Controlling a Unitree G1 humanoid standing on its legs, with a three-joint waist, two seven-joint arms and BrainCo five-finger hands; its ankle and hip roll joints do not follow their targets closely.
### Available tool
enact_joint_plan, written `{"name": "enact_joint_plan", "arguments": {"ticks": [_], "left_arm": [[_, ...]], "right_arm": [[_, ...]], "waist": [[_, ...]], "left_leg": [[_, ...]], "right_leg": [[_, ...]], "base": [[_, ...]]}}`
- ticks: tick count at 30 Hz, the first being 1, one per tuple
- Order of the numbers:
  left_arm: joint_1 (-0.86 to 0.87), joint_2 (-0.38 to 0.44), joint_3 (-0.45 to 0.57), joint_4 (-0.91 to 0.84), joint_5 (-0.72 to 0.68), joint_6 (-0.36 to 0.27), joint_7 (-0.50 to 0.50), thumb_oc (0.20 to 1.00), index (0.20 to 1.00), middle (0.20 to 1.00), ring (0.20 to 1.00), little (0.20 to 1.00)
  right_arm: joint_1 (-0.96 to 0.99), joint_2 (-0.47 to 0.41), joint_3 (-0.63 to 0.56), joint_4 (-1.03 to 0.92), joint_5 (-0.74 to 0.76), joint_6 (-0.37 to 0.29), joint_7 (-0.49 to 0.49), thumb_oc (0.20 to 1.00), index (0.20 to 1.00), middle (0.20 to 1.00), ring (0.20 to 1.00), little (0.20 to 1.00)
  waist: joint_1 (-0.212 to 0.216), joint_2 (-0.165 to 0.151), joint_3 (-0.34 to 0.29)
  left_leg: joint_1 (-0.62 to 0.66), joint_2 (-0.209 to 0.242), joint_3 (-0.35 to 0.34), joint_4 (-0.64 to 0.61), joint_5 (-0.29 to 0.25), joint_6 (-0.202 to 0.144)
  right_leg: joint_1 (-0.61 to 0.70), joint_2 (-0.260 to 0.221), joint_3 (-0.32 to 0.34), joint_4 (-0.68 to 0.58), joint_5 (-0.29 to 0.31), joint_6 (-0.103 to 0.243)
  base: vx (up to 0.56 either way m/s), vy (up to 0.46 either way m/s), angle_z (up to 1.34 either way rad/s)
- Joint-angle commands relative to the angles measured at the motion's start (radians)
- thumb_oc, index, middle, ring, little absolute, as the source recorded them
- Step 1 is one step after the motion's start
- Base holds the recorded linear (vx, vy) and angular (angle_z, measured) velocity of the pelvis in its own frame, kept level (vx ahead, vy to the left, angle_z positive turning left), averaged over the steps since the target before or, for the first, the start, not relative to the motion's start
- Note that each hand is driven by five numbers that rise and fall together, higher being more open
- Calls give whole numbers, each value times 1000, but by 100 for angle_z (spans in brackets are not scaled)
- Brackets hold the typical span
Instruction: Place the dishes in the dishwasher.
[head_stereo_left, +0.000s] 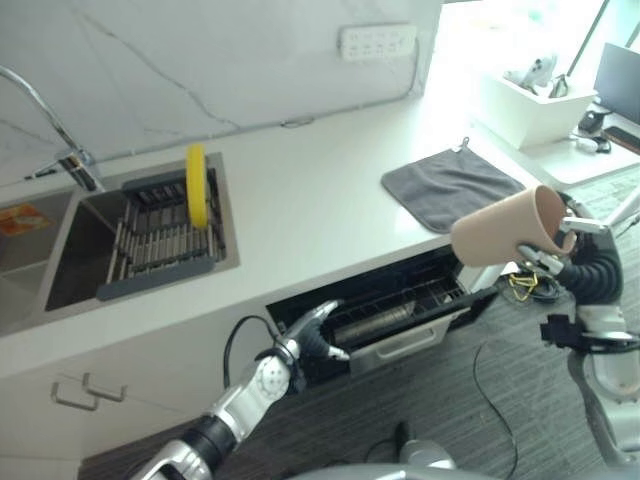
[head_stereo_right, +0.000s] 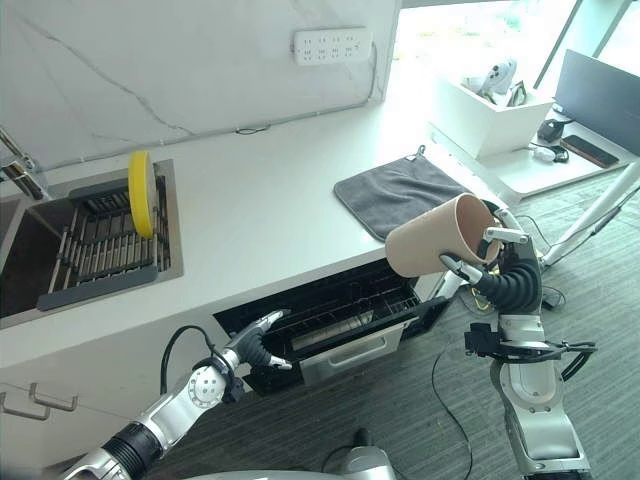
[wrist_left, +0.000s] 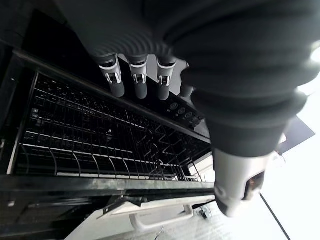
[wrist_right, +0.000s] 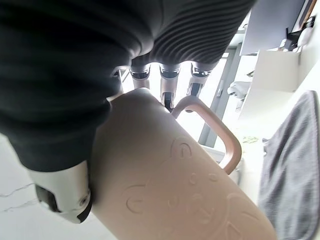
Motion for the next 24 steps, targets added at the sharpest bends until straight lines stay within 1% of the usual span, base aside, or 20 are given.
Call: {"name": "enact_joint_plan", "arguments": {"ticks": [1,4,6,8,10,12,15,17,18,20,21,23,24], "left_arm": [[-81,22,-5,18,29,-51,32,1000,1000,1000,1000,1000],[-102,23,-15,14,16,-29,35,1000,1000,1000,1000,1000],[-108,20,-18,12,20,-25,40,1000,1000,1000,1000,1000],[-111,17,-21,4,22,-11,35,1000,1000,1000,1000,1000],[-113,16,-27,-4,27,4,29,1000,1000,1000,1000,1000],[-115,12,-41,5,60,57,15,1000,1000,1000,1000,1000],[-138,-3,-47,36,59,77,46,1000,1000,1000,1000,1000],[-150,-7,-46,39,53,78,51,1000,1000,1000,1000,1000],[-161,-9,-44,41,46,67,35,1000,1000,1000,1000,1000],[-173,-16,-50,36,12,37,-38,1000,1000,1000,1000,1000],[-187,-27,-72,30,17,70,-67,1000,1000,1000,1000,1000],[-196,-30,-72,45,10,77,-82,1000,1000,1000,1000,1000],[-204,-36,-78,71,6,73,-125,1000,1000,1000,1000,1000]], "right_arm": [[-72,-11,-68,-41,32,-114,19,200,200,200,200,200],[-62,-16,-69,-32,47,-118,46,200,200,200,200,200],[-61,-19,-65,-20,59,-125,66,200,200,200,200,200],[-62,-22,-58,-13,72,-128,84,200,200,200,200,200],[-67,-23,-50,-14,71,-129,83,200,200,200,200,200],[-76,-20,-28,-19,80,-123,88,200,200,200,200,200],[-94,-27,-7,-19,83,-130,97,200,200,200,200,200],[-107,-28,-1,-20,75,-136,94,200,200,200,200,200],[-121,-32,2,-26,69,-137,84,200,200,200,200,200],[-134,-39,4,-31,71,-140,79,200,200,200,200,200],[-159,-48,14,-35,71,-144,85,200,200,200,200,200],[-163,-53,11,-40,80,-139,98,200,200,200,200,200],[-162,-59,4,-43,93,-137,121,200,200,200,200,200]], "waist": [[-10,1,29],[-21,5,40],[-24,8,46],[-27,12,55],[-27,16,61],[-28,26,78],[-30,34,100],[-30,37,115],[-29,40,131],[-28,44,148],[-32,51,167],[-36,54,172],[-44,60,179]], "left_leg": [[-13,45,-2,94,-73,13],[-24,47,-4,117,-83,16],[-33,48,4,132,-85,17],[-38,47,5,154,-99,19],[-45,46,3,166,-103,20],[-66,40,-7,189,-112,22],[-90,37,-12,202,-110,20],[-101,36,-16,206,-109,19],[-113,33,-20,210,-108,18],[-126,31,-23,215,-106,17],[-141,30,-27,223,-106,15],[-144,31,-26,230,-109,17],[-152,30,-27,237,-112,18]], "right_leg": [[-23,-39,48,206,-139,48],[-34,-43,51,236,-157,46],[-43,-44,51,241,-155,42],[-44,-49,48,256,-167,41],[-51,-51,47,266,-172,38],[-73,-55,47,297,-186,34],[-105,-63,49,320,-191,32],[-118,-66,52,325,-191,30],[-132,-69,54,332,-191,30],[-146,-73,55,340,-192,30],[-165,-78,56,355,-196,30],[-171,-81,59,364,-201,30],[-184,-84,65,376,-205,30]], "base": [[-6,7,-7],[9,9,-6],[0,0,0],[35,4,0],[0,0,0],[0,0,0],[-36,42,5],[-102,52,4],[-116,58,9],[-116,87,13],[-81,102,8],[-25,92,6],[-14,91,4]]}}
